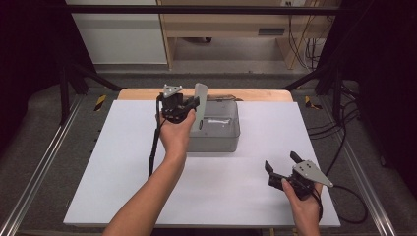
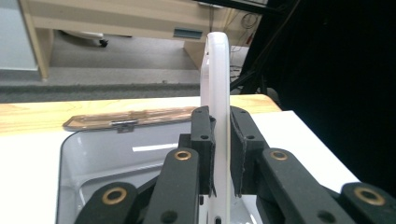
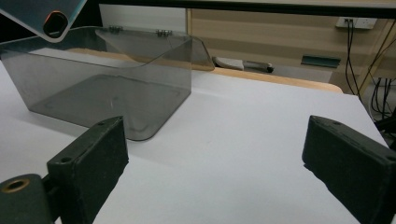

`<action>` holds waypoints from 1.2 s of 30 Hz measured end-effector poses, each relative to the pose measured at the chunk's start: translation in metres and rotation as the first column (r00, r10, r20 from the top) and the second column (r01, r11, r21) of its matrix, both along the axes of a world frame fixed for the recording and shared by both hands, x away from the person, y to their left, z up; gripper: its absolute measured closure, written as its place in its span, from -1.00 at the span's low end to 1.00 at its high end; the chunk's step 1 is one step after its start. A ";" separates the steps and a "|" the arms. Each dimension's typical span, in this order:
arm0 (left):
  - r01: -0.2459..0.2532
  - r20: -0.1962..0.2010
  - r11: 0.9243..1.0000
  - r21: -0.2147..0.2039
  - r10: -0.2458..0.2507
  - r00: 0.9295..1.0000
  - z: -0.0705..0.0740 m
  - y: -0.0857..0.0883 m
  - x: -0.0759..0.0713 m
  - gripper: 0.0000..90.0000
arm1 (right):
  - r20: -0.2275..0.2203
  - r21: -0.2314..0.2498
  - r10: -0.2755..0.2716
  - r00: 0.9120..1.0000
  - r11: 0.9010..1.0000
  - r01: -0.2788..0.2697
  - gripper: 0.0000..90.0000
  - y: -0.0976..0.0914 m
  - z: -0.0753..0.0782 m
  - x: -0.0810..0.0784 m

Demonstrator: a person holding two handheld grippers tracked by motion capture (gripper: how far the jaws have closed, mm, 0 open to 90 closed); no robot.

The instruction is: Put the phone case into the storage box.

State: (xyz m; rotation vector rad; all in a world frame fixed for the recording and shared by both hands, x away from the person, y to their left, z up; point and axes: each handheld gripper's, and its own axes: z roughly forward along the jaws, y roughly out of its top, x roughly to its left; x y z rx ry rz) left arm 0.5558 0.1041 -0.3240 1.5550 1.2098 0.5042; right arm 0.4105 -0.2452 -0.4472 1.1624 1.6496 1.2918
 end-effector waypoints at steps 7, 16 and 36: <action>-0.031 -0.036 1.000 0.000 0.031 0.999 -0.010 0.002 0.012 0.80 | -0.008 -0.011 0.018 1.000 1.000 -0.018 -0.88 0.002 -0.001 -0.001; -0.089 -0.069 0.995 -0.037 0.086 0.994 -0.014 0.002 0.017 0.80 | -0.010 -0.002 0.033 0.999 0.999 -0.033 -0.88 0.003 0.001 -0.003; -0.152 -0.149 0.988 -0.007 0.149 0.978 -0.029 0.005 0.032 0.80 | -0.019 0.002 0.107 0.994 0.994 -0.107 -0.88 0.014 0.001 -0.004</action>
